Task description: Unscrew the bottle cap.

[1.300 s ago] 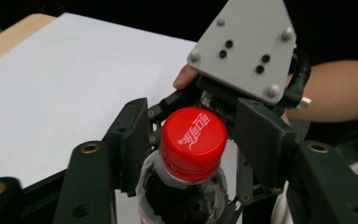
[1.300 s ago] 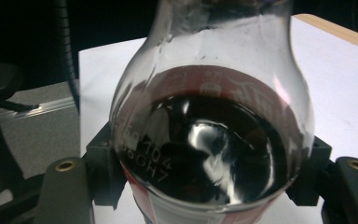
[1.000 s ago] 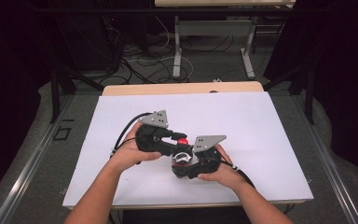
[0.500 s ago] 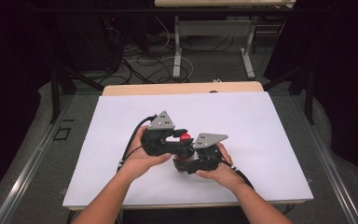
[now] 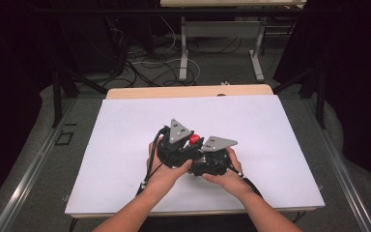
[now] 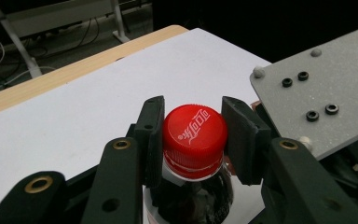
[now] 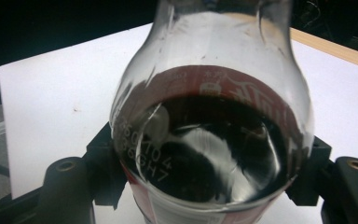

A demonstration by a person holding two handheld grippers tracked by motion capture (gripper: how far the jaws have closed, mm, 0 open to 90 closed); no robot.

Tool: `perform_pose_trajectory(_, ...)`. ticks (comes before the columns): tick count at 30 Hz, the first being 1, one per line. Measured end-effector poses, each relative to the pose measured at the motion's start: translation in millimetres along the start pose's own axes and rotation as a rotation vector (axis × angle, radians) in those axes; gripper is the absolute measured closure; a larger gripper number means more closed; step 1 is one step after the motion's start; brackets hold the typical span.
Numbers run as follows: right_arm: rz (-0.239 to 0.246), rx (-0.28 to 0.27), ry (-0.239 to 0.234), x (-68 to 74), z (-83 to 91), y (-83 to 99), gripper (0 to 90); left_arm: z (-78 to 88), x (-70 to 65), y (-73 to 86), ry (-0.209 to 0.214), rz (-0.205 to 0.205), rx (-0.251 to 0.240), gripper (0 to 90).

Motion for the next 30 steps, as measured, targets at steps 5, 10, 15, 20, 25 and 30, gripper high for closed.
perform_pose_trajectory(5,-0.016,-0.009,-0.024,-1.7,2.1,-1.0,29.6,0.8,5.0,-1.3,0.057,0.0,-0.009,59.6)
perform_pose_trajectory(10,-0.019,-0.002,-0.05,-0.5,3.0,-1.9,29.6,2.9,13.1,0.3,0.122,-0.025,0.005,44.7)
perform_pose_trajectory(15,-0.002,-0.013,-0.076,0.4,2.2,-2.1,29.6,11.4,24.0,0.8,0.211,-0.055,0.01,38.5)
perform_pose_trajectory(20,0.014,-0.009,-0.117,2.6,2.1,-2.6,29.5,19.4,39.0,-6.0,0.394,-0.111,0.037,40.2)
perform_pose_trajectory(25,0.043,-0.001,-0.176,7.0,2.2,-3.5,29.6,19.9,51.5,-9.9,0.502,-0.181,0.055,40.7)
perform_pose_trajectory(30,0.059,0.001,-0.186,10.2,1.6,-3.9,29.6,14.9,56.1,-9.6,0.524,-0.196,0.086,41.0)
Point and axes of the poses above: each handheld gripper's, and its own axes: z roughly backward along the jaws, y roughly out of its underside, x roughly to its left, the point moved 1 cm from there along -z, roughly forward along the jaws
